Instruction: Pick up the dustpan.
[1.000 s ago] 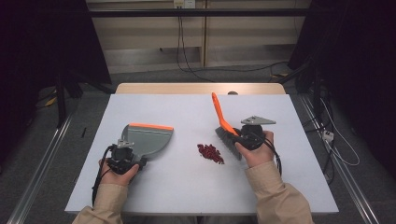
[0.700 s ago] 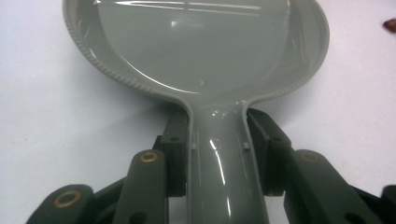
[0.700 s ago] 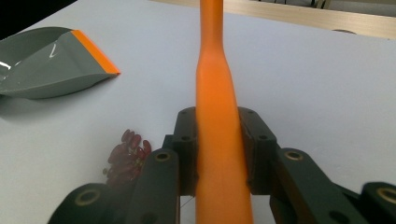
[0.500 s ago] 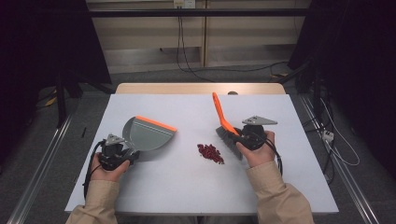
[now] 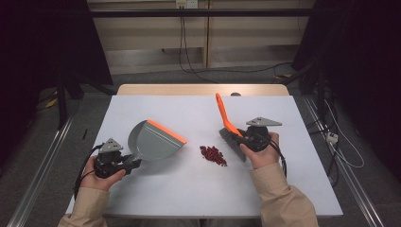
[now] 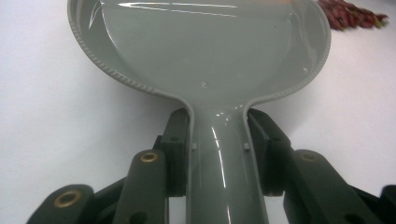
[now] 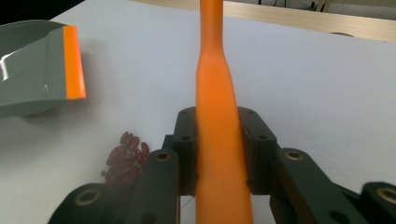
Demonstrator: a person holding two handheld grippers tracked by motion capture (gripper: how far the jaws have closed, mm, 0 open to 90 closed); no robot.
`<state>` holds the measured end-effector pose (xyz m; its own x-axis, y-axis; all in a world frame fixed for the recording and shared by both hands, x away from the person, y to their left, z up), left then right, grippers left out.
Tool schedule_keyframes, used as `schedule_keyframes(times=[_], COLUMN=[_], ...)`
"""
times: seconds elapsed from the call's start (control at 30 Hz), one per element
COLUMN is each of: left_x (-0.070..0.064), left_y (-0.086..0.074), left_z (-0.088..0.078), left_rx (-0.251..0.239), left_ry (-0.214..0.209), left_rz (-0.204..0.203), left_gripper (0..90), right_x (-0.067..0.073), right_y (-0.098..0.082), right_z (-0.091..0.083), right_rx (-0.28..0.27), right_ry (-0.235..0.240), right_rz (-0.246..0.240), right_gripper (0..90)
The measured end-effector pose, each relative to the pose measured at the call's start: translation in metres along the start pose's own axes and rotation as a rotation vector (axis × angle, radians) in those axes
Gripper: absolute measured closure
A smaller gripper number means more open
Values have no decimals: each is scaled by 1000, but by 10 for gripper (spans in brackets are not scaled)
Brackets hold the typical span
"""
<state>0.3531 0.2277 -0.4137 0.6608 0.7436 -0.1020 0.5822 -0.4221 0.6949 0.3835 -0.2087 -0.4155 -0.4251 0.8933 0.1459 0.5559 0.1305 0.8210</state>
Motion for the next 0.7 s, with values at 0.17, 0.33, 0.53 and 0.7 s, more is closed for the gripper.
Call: schedule_keyframes(times=[0.17,0.33,0.53,0.7], left_x=[-10,-21,-29,-30], left_y=[1,3,4,2], left_z=[3,9,16,20], left_rx=[28,46,56,67], left_ry=[-54,-110,-165,-183], left_rz=[60,116,160,163], left_gripper=[629,629,629,629], right_x=[0,-1,-2,-2], right_y=[0,-1,-1,-2], right_z=[1,0,1,1], right_rx=[3,5,4,12], right_ry=[-2,-2,-4,-4], right_rz=[1,2,4,3], right_gripper=[713,714,714,714])
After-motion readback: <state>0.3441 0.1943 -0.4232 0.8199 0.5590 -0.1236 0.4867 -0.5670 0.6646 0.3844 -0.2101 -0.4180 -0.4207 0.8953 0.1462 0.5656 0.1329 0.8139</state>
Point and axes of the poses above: each handheld gripper's, and its own axes: z roughly forward along the jaws, y roughly out of its top, x roughly to its left, the point moved 1 cm from there along z, roughly forward along the jaws
